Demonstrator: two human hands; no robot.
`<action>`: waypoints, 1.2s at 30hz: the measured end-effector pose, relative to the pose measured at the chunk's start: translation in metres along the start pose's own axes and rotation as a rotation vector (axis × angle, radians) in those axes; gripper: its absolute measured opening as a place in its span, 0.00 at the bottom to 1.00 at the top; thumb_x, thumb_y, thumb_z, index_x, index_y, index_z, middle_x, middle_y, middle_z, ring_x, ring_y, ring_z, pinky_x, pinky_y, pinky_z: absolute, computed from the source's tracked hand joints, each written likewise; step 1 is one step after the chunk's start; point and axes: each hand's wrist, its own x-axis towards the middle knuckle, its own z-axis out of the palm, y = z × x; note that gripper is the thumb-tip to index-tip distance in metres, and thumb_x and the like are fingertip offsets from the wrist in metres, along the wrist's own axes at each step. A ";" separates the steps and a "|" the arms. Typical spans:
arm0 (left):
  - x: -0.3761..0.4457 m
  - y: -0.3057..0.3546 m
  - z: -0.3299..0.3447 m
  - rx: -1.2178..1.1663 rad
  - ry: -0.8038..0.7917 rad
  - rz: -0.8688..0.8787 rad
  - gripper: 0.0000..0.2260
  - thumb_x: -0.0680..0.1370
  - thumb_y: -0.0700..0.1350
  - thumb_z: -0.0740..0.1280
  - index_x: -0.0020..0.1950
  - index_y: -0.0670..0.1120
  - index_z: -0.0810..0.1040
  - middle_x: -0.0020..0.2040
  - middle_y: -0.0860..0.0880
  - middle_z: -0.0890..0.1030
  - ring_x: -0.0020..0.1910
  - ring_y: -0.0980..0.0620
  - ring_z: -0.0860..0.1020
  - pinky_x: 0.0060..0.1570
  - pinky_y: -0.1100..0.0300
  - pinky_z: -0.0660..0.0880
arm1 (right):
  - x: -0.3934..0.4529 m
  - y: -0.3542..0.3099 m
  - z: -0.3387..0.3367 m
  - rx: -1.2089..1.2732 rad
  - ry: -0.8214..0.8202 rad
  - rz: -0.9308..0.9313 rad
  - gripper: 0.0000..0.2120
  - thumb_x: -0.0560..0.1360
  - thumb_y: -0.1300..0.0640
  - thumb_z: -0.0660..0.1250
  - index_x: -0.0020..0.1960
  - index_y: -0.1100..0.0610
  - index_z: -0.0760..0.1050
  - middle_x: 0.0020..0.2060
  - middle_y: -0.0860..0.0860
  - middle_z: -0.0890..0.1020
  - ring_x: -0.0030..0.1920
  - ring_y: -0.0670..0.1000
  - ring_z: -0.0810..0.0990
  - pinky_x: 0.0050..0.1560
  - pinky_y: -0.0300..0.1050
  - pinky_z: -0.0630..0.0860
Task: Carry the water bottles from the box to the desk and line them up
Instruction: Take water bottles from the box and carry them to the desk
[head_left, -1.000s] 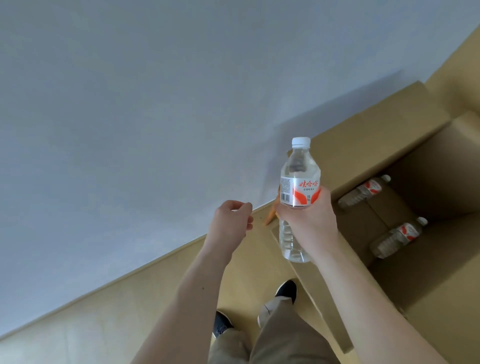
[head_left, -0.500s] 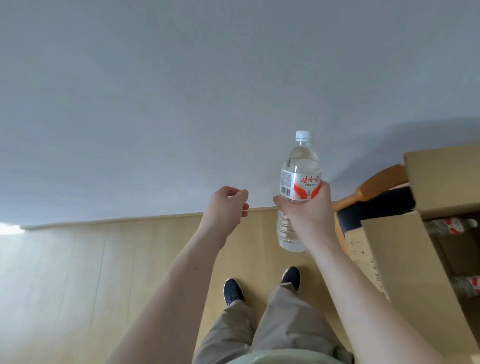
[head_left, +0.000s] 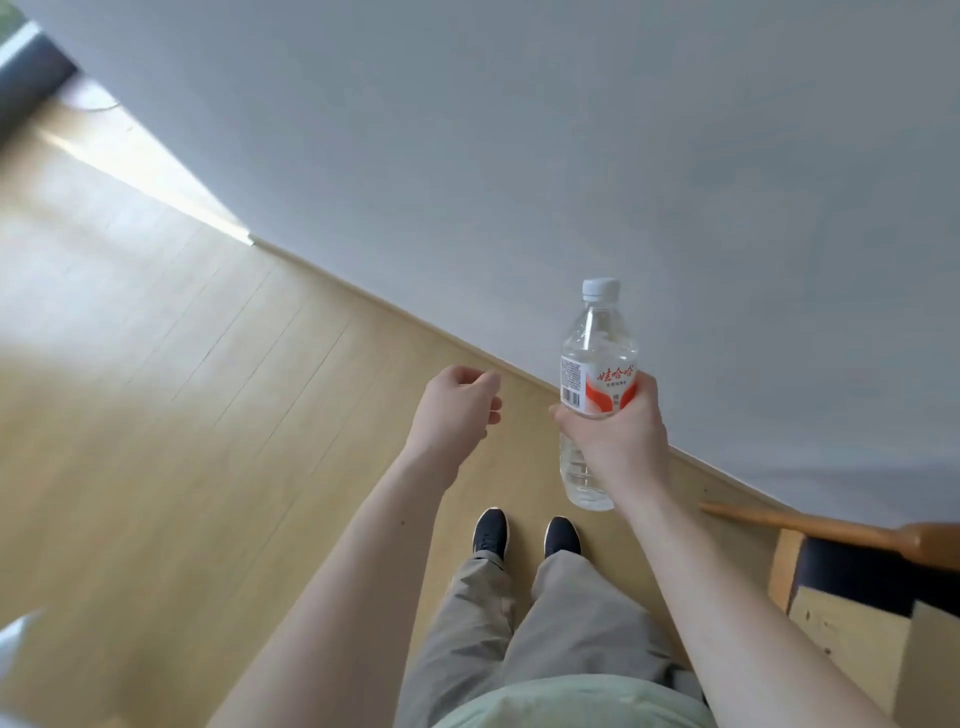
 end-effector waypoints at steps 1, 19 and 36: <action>-0.001 -0.006 -0.008 -0.027 0.031 -0.016 0.07 0.80 0.50 0.64 0.54 0.49 0.79 0.47 0.49 0.85 0.46 0.52 0.84 0.52 0.51 0.81 | 0.000 -0.003 0.007 -0.023 -0.036 -0.018 0.28 0.65 0.49 0.82 0.55 0.42 0.67 0.44 0.37 0.79 0.42 0.33 0.78 0.39 0.33 0.70; -0.038 -0.135 -0.198 -0.445 0.422 -0.151 0.09 0.83 0.54 0.64 0.55 0.49 0.78 0.47 0.48 0.85 0.46 0.50 0.85 0.52 0.50 0.80 | -0.069 -0.069 0.173 -0.293 -0.515 -0.277 0.25 0.65 0.48 0.82 0.49 0.39 0.67 0.44 0.38 0.80 0.44 0.27 0.77 0.35 0.25 0.70; -0.059 -0.216 -0.363 -0.703 0.516 -0.142 0.08 0.83 0.52 0.64 0.55 0.48 0.77 0.47 0.48 0.83 0.44 0.51 0.84 0.53 0.49 0.81 | -0.176 -0.135 0.364 -0.367 -0.905 -0.438 0.28 0.62 0.49 0.85 0.55 0.41 0.73 0.45 0.31 0.82 0.46 0.35 0.82 0.48 0.40 0.77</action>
